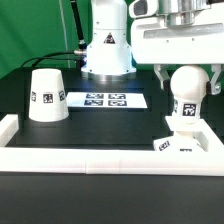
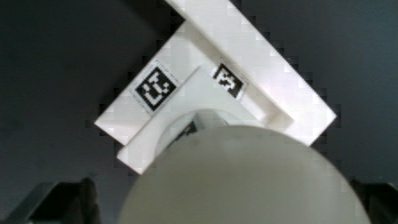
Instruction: Assemble lamp
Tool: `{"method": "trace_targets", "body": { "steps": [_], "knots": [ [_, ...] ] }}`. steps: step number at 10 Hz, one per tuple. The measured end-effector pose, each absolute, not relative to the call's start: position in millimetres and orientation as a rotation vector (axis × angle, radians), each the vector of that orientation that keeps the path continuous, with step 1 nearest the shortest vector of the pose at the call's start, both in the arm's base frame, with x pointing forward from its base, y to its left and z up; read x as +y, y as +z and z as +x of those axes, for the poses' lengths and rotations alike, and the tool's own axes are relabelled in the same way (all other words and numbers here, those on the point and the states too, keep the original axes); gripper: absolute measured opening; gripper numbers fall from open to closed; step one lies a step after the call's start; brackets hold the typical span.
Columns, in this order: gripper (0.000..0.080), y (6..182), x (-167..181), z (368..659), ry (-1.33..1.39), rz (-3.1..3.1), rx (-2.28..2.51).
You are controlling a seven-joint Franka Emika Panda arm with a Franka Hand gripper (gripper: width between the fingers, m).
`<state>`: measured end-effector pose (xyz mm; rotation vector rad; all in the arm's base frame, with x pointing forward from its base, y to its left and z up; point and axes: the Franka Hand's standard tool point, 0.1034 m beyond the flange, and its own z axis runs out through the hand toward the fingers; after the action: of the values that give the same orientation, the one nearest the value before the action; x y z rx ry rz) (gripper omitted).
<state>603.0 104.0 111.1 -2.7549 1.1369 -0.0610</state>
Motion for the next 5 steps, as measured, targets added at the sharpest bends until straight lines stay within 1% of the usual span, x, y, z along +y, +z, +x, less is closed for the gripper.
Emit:
{"method": "trace_targets", "body": {
  "steps": [1, 5],
  "knots": [
    [0.0699, 111.0, 103.6, 603.0, -0.072, -2.804, 1.016],
    [0.0699, 111.1, 103.0, 601.6, -0.123, -3.071, 0.289]
  ]
}}
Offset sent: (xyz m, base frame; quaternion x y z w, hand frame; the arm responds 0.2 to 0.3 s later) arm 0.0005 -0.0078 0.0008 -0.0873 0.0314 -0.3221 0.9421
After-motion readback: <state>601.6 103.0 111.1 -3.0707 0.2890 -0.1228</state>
